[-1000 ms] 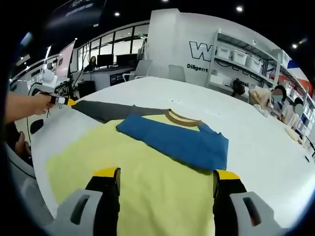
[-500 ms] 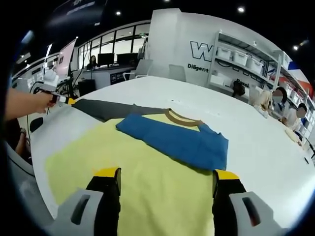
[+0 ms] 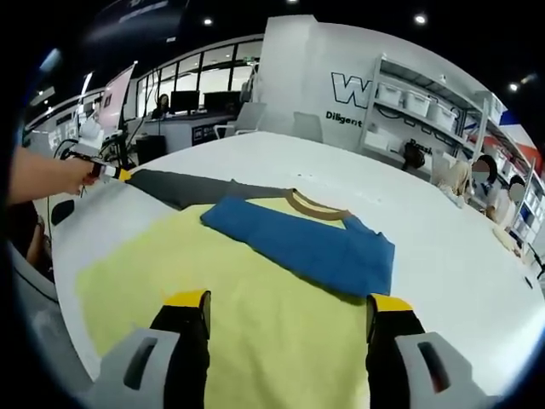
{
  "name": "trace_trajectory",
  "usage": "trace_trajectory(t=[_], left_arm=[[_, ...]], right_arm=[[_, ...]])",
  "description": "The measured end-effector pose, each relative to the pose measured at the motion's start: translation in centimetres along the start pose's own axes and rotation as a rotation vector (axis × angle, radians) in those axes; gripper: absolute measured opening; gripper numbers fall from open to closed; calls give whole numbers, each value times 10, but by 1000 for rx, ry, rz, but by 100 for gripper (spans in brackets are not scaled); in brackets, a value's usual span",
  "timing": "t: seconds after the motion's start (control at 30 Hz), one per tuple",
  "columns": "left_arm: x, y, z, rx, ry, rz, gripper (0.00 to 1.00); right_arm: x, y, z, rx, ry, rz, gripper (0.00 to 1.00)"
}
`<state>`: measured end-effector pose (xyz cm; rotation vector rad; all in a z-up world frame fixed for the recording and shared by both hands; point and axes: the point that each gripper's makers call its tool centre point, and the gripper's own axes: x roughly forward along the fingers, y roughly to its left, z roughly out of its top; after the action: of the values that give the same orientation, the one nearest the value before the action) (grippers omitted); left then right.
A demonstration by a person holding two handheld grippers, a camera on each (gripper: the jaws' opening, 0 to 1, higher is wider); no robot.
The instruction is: Fold the garment on the visible template until the final outline fits inside the template.
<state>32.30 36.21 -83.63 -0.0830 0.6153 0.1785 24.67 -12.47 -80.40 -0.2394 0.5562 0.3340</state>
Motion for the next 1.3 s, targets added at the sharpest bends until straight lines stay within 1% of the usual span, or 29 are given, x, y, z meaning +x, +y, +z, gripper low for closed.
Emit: trace_trajectory(t=[0.27, 0.73, 0.8, 0.93, 1.0, 1.07, 1.3], left_arm=[[4, 1, -3, -12, 13, 7, 20], [12, 10, -7, -29, 32, 18, 16], [14, 10, -7, -47, 30, 16, 16], [16, 9, -5, -48, 26, 18, 16], [17, 8, -5, -46, 24, 17, 14], [16, 9, -5, -42, 24, 23, 11], [16, 11, -4, -37, 21, 27, 7]], right_arm=[[0, 0, 0, -13, 1, -2, 73], [1, 0, -1, -21, 6, -4, 72], [0, 0, -2, -23, 7, -5, 72], [0, -1, -3, -26, 11, -8, 71], [0, -2, -3, -24, 10, -9, 71], [0, -2, -3, -24, 10, -9, 71], [0, -1, -3, -27, 13, -8, 70]])
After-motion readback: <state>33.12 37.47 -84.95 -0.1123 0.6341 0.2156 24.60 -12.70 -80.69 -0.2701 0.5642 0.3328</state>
